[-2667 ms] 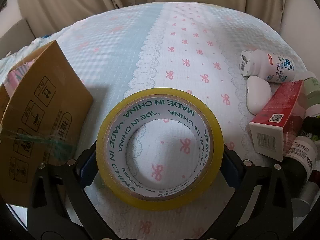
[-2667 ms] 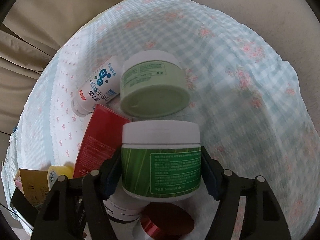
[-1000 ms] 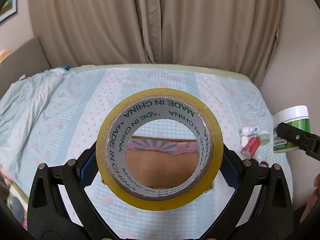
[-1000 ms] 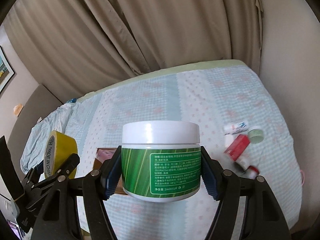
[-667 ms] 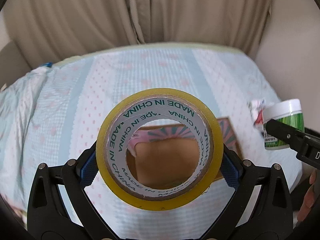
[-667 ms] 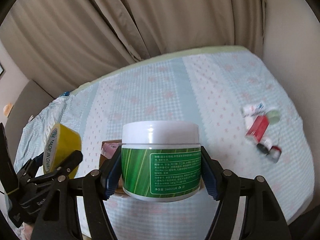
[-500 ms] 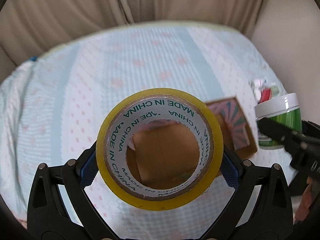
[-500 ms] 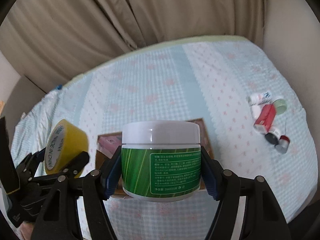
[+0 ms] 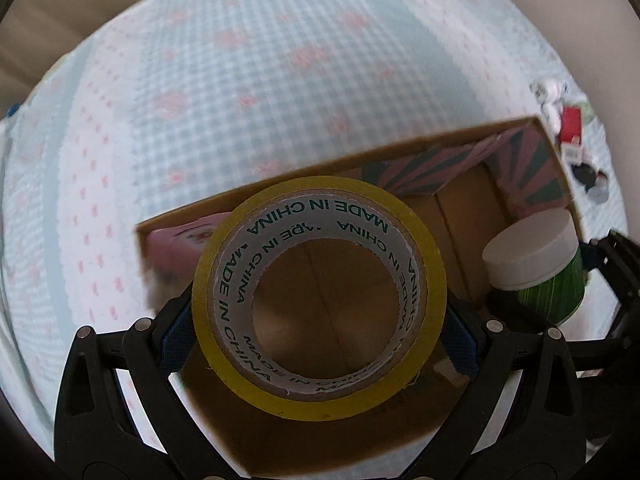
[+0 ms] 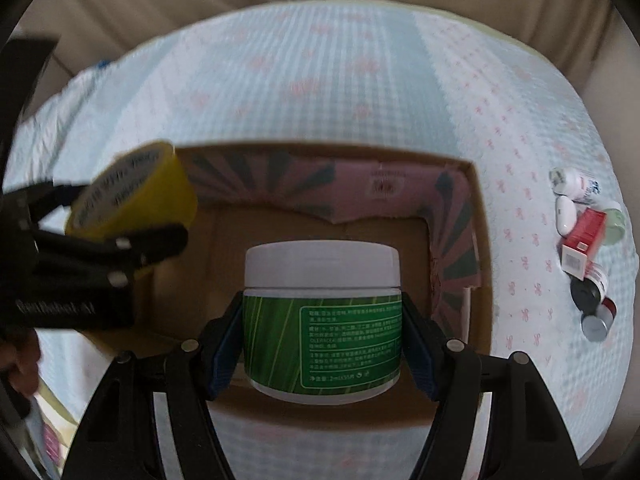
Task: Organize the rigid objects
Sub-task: 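Carry the tape roll and green jar into the cardboard box and release both, then withdraw both grippers from the box toward the remaining toiletries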
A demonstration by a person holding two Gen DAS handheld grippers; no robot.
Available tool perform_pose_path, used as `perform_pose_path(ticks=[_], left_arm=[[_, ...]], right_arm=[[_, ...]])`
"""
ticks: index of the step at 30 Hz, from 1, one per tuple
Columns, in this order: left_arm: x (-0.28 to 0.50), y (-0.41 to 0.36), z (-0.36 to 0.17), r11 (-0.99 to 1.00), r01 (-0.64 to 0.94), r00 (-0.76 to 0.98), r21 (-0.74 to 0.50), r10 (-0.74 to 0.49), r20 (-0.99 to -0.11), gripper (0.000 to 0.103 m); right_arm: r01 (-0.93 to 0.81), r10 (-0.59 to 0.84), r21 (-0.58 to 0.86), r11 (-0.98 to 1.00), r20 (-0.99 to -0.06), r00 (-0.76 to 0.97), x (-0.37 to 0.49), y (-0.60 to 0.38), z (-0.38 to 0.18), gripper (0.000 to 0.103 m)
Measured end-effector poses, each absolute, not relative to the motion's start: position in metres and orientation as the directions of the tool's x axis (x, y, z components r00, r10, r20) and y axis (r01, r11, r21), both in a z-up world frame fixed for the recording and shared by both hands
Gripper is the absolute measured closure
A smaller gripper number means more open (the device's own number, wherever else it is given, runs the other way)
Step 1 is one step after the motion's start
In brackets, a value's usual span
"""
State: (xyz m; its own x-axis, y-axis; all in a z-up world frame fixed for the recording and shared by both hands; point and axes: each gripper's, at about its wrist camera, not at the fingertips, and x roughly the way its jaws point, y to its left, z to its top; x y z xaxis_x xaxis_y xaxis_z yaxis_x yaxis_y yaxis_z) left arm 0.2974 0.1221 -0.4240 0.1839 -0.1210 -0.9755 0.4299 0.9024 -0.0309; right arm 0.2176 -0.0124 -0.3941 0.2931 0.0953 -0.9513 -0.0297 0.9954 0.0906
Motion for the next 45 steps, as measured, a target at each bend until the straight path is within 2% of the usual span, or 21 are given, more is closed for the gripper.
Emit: perform_pose_path(ticks=[11, 12, 13, 14, 18, 29, 39, 45], left_arm=[[0.302, 0.105, -0.454, 0.874, 0.485, 0.115, -0.014, -0.079, -0.99, 0.003], [0.303, 0.106, -0.455, 0.875, 0.484, 0.108, -0.011, -0.072, -0.991, 0.002], [0.303, 0.106, -0.454, 0.876, 0.482, 0.111, -0.012, -0.074, -0.991, 0.001], [0.302, 0.107, -0.451, 0.877, 0.481, 0.124, -0.007, -0.076, -0.989, 0.001], [0.3, 0.107, -0.444, 0.875, 0.484, 0.137, -0.001, -0.077, -0.988, 0.001], [0.291, 0.129, -0.422, 0.891, 0.453, 0.169, 0.026, -0.058, -0.984, 0.001], [0.263, 0.146, -0.347, 0.919, 0.393, 0.288, 0.026, -0.096, -0.953, 0.001], [0.231, 0.164, -0.282, 0.945, 0.325, 0.39, 0.026, -0.109, -0.914, 0.001]], right_arm=[[-0.144, 0.086, 0.049, 0.988, -0.96, 0.268, 0.227, -0.01, -0.427, 0.037], [-0.148, 0.079, 0.041, 0.988, -0.962, 0.26, 0.227, -0.009, -0.429, 0.029], [-0.149, 0.087, 0.048, 0.988, -0.961, 0.263, 0.226, -0.008, -0.429, 0.017], [-0.149, 0.104, 0.065, 0.987, -0.957, 0.272, 0.225, -0.008, -0.428, 0.0], [-0.147, 0.145, 0.104, 0.984, -0.94, 0.308, 0.221, -0.009, -0.424, 0.0], [-0.12, 0.124, 0.09, 0.989, -0.938, 0.323, 0.214, -0.01, -0.416, 0.0], [-0.127, 0.099, 0.054, 0.99, -0.917, 0.387, 0.2, -0.004, -0.365, 0.0], [-0.122, 0.097, 0.049, 0.991, -0.9, 0.424, 0.176, -0.003, -0.303, 0.0]])
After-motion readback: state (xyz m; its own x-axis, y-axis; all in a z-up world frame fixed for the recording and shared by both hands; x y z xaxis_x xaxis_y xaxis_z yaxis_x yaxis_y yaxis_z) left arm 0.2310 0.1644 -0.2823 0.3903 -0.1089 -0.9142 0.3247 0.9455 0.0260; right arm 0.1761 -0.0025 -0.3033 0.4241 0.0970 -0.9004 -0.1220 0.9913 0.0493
